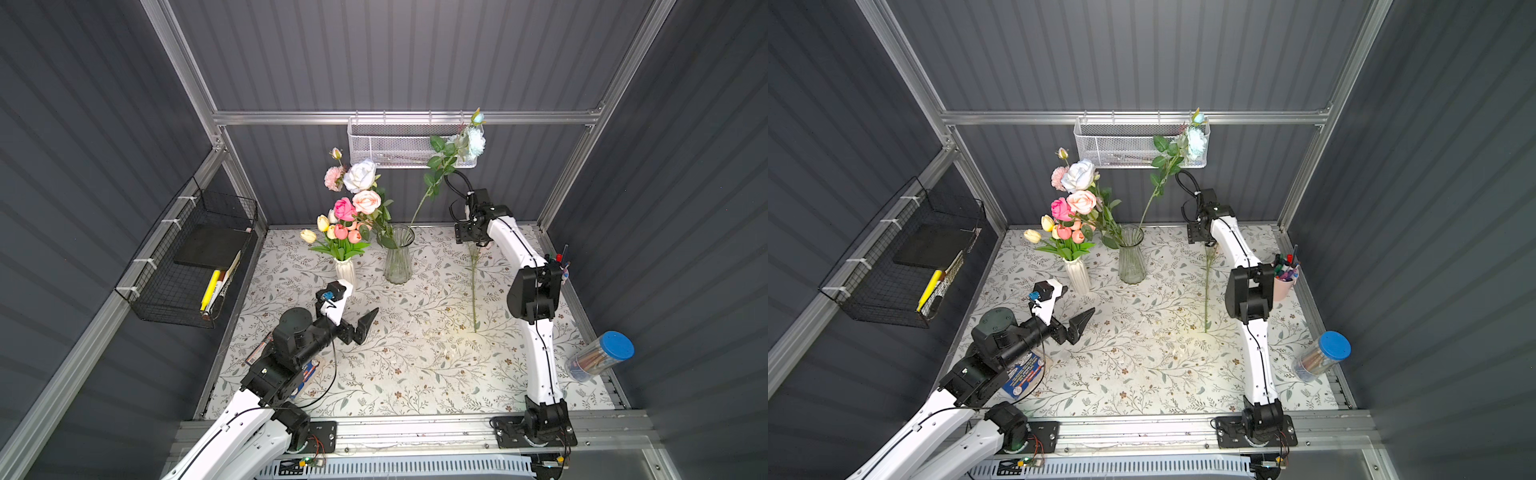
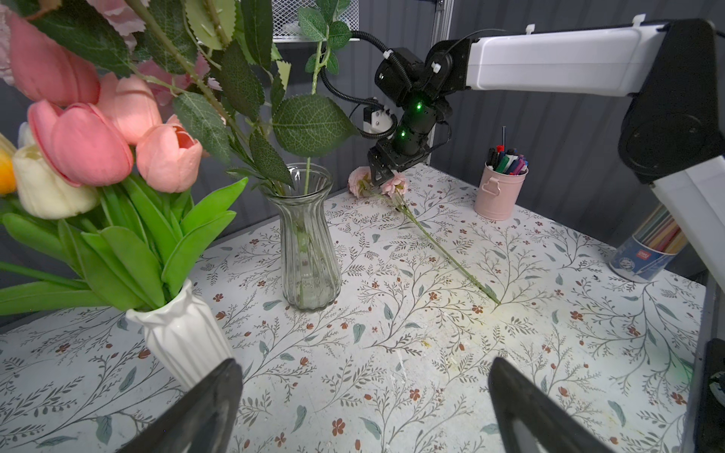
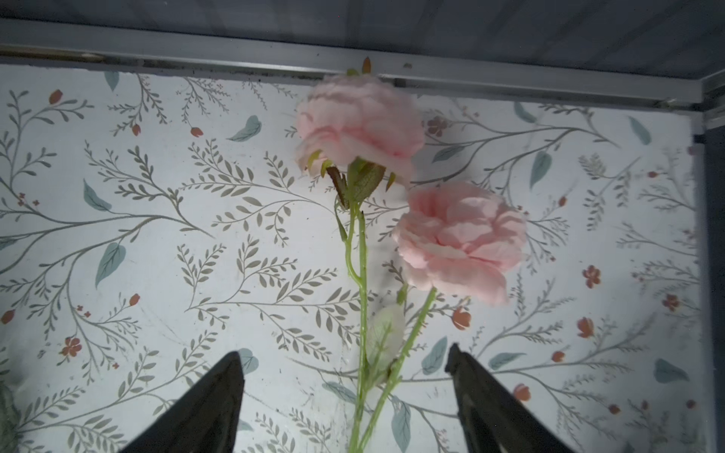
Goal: Pick out pink flowers from the vase
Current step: Place the flower at the center of the board.
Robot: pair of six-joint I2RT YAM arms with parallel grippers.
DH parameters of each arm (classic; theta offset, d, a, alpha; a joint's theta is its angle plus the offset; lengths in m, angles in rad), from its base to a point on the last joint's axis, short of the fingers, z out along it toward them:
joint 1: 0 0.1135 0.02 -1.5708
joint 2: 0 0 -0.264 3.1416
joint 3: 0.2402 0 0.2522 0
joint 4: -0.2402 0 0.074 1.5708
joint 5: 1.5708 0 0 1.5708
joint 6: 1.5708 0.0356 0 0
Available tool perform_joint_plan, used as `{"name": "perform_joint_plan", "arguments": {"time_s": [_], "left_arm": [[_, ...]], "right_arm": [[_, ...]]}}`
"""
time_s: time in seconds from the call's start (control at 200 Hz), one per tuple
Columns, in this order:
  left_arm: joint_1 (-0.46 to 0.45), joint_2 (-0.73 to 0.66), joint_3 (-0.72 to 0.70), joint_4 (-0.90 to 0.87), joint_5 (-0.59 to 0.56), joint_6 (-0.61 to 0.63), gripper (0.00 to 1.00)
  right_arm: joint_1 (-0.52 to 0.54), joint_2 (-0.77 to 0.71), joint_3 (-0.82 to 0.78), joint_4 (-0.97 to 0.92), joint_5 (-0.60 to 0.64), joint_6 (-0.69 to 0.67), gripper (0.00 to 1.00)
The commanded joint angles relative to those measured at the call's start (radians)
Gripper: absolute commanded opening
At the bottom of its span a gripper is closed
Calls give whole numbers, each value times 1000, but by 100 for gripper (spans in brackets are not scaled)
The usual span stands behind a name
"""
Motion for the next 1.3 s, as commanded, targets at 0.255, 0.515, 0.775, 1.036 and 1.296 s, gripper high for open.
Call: {"name": "perform_joint_plan", "arguments": {"time_s": [0.255,0.515,0.775,1.036,1.296], "left_arm": [[-6,-13,2,3,-9,-9,99],[-6,-21,6,-7,-16,-7,99],[-4,-16,17,-19,19,8,99],[-5,34,81,-38,8,-20,99],[-5,-33,95,-50,19,-62,99]], "right_arm": [[-10,-250,-385,236,-89,132,76],[-6,-495,-636,278,-151,266,69],[45,-965,-1160,582,-304,232,71],[189,-1312,-1380,777,-416,17,69],[250,-1333,-1435,1114,-758,-231,65]]}}
